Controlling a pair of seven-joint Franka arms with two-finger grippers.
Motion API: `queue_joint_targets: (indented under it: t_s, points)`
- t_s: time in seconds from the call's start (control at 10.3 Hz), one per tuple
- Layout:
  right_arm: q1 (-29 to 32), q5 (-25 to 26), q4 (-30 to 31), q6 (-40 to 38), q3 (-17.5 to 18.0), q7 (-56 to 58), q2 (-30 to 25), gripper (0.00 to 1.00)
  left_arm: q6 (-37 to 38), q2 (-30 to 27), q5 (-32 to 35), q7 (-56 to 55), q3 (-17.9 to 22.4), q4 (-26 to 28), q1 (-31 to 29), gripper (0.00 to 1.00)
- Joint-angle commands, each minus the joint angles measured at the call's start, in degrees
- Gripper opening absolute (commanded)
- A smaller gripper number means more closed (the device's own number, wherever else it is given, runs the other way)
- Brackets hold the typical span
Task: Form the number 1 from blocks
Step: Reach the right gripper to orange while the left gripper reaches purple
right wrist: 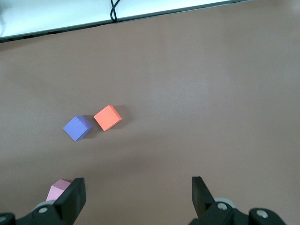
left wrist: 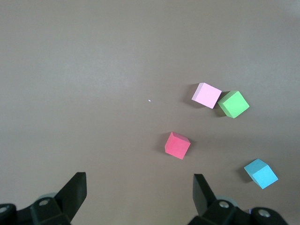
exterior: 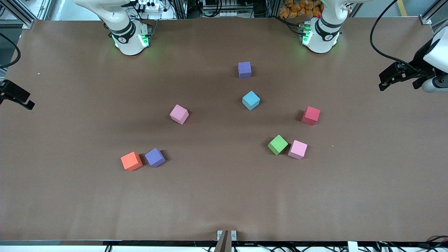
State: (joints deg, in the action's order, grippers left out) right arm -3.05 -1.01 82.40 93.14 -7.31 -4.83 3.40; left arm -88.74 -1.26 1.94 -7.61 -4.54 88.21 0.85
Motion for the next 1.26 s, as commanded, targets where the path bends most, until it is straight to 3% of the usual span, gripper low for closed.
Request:
queue_joint_targets:
  t_s: [0.0,0.29,0.48,0.58,0.78,0.97,1.16]
  points:
    - [-0.91,0.92,-1.01,-1.03,-0.86,-0.36,0.21,1.0,-0.38,-0.85,-0.97,2.94,0.5,0.55,0.29,1.0]
    - [-0.82,0.84,-0.92,-1.03,-0.86,-0.18,0.56,1.0,-1.51,1.08,-3.15,2.6,-0.11,1.51,0.82,1.0]
    - [-1.16,-0.12,2.83,0.19,-0.86,1.14,2.65,1.0,-9.03,0.39,-6.68,1.02,-2.21,10.79,1.7,1.0]
    - [-1.86,-1.96,4.69,2.81,-0.86,0.53,4.41,1.0,-11.95,0.47,-6.69,-0.28,-5.71,13.97,1.7,1.0]
    - [-2.05,-9.85,9.17,7.22,-1.47,-6.29,7.04,1.0,-15.91,1.08,-6.16,-8.7,-12.39,18.72,2.57,1.0]
    - [-2.05,-18.81,9.1,10.64,-1.57,-11.85,14.32,1.0,-22.84,2.31,-6.07,-15.29,-16.36,24.96,5.63,1.0]
    - [-2.13,-22.09,9.01,16.34,-1.65,-11.96,21.0,1.0,-29.0,4.94,-5.99,-24.77,-22.15,29.53,7.76,1.0]
